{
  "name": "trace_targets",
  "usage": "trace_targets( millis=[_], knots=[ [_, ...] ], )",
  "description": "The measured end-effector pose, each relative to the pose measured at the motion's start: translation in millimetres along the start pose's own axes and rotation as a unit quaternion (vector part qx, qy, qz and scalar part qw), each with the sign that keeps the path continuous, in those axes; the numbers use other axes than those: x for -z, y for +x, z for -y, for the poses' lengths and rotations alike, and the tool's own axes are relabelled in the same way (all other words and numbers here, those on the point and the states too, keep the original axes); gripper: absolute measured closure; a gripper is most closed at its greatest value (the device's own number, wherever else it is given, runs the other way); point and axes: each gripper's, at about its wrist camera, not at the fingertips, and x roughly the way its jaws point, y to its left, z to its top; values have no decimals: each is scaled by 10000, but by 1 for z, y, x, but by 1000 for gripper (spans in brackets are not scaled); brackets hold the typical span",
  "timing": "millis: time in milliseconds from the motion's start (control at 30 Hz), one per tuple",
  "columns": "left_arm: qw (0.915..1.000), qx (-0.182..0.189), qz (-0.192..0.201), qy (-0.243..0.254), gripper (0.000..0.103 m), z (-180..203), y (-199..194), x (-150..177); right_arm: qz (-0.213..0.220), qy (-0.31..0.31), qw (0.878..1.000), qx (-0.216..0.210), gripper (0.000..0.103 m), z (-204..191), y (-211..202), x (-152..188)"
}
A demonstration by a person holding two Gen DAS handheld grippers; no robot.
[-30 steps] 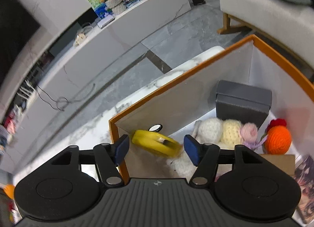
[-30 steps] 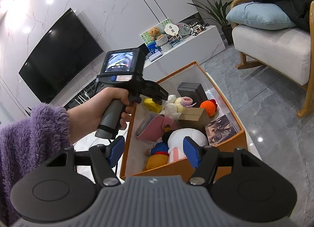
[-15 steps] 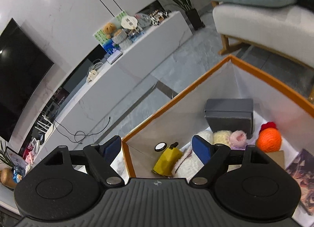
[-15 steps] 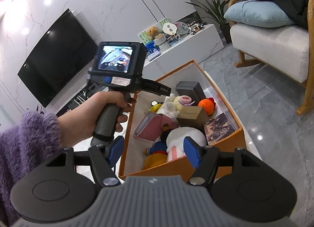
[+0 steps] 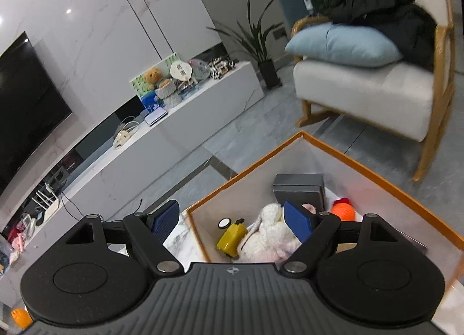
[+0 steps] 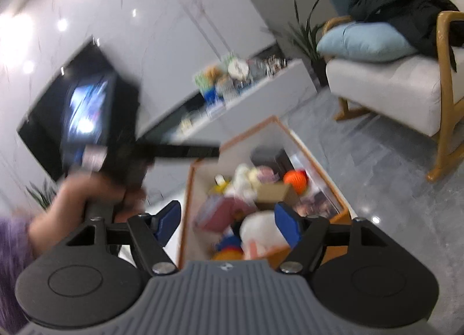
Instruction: Organize objects
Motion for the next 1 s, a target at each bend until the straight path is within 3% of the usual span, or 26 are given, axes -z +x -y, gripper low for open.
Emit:
trace_targets(
  millis=[100,233,433,567,667,767,867,1000],
  knots=[
    [9998,15,138,-153,9,-14,-28,13,276,14,9996,-103,20,-5,-10,-2],
    [9986,-126,364,-357,8,-36,-64,38,577,-70,9983,106,11,-18,-13,-2],
    [9956,-173,461,-796,8,-64,-98,85,713,-572,9917,907,3,-51,-16,2],
    [9907,-318,648,-1155,8,-75,-116,119,646,-708,9905,988,1,-67,-15,27],
    [9853,-381,754,-1482,8,-81,-127,146,315,-610,9882,1368,1,-73,-6,52],
    [9815,-363,826,-1686,8,-84,-132,171,417,-1168,9796,1582,1,-82,-5,84],
    [9759,-11,782,-2039,8,-92,-129,195,540,-1807,9623,1961,1,-98,-4,104],
    [9741,9,713,-2147,8,-94,-125,219,553,-1982,9542,2173,1,-106,-6,119]
  ],
)
